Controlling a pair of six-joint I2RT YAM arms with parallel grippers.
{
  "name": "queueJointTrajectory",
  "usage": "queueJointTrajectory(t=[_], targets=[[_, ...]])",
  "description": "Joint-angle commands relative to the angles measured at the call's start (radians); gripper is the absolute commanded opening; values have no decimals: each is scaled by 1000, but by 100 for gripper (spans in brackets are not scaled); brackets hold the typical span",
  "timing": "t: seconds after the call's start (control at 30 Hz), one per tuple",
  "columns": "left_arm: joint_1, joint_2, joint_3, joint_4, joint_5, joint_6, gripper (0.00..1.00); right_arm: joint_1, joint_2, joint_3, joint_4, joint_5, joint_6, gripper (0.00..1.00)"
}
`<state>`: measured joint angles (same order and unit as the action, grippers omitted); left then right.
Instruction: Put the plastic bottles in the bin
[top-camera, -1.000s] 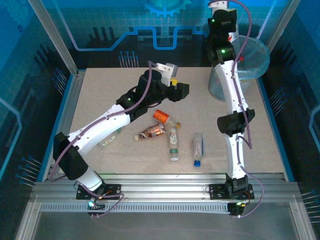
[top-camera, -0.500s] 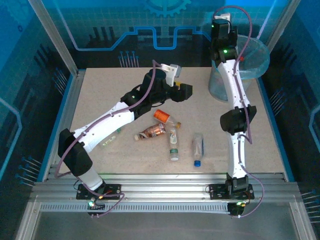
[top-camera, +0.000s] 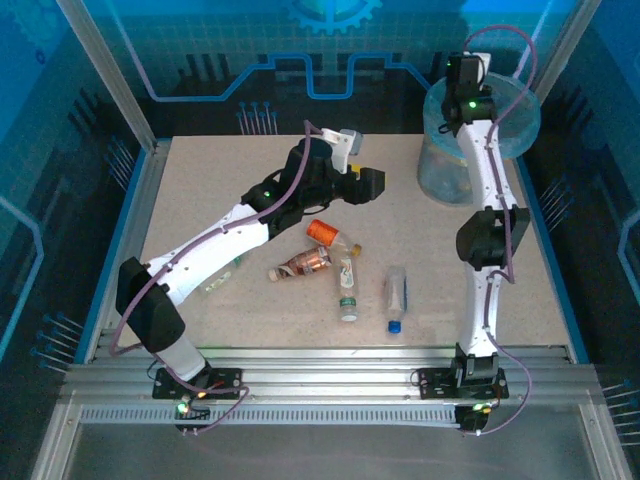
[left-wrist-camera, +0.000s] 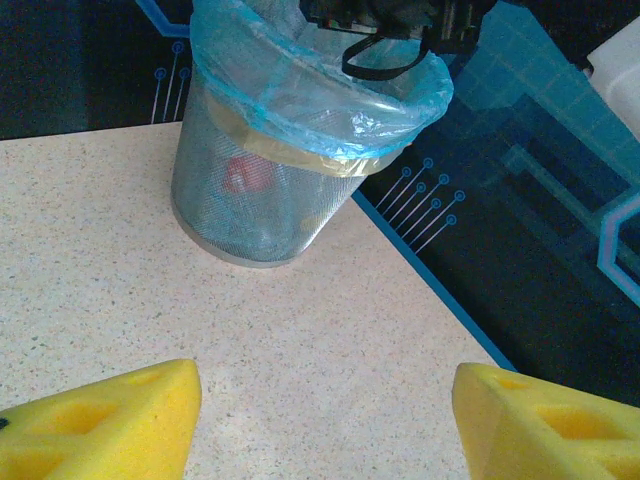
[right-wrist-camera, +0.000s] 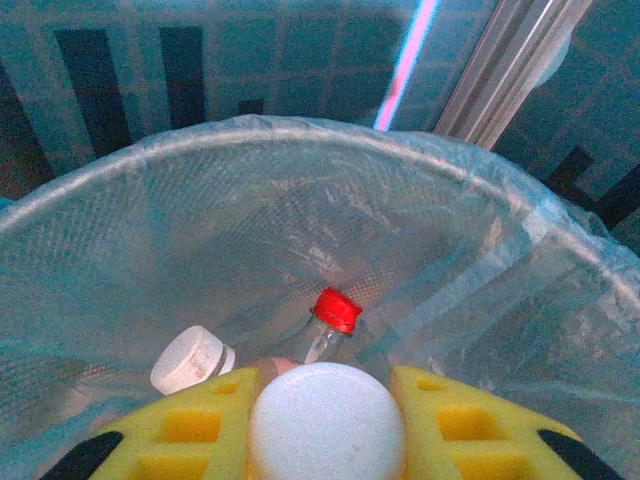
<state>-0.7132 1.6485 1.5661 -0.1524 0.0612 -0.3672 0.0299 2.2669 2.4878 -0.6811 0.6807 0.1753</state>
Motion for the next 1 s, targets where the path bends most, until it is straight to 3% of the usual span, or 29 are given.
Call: queueJointTrajectory(t=[0.0,0.47,0.6,0.67,0.97], targets=[[4,7,-5,-5,12,2,69,-27,18,-58,-159,-75,74,11],[6,31,11,-13,16,2,69,-72,34,-122,-144,-143,116,16],[9,31,12,-5,10,9,69,-73,21,-80,-153,-156,112,29],[12,37,14,4,11,5,69,-73,6,-59,-156,-163,110,42],[14,60,37,14,30,-16,70,-65,-120,-61,-161,-188,158,65]])
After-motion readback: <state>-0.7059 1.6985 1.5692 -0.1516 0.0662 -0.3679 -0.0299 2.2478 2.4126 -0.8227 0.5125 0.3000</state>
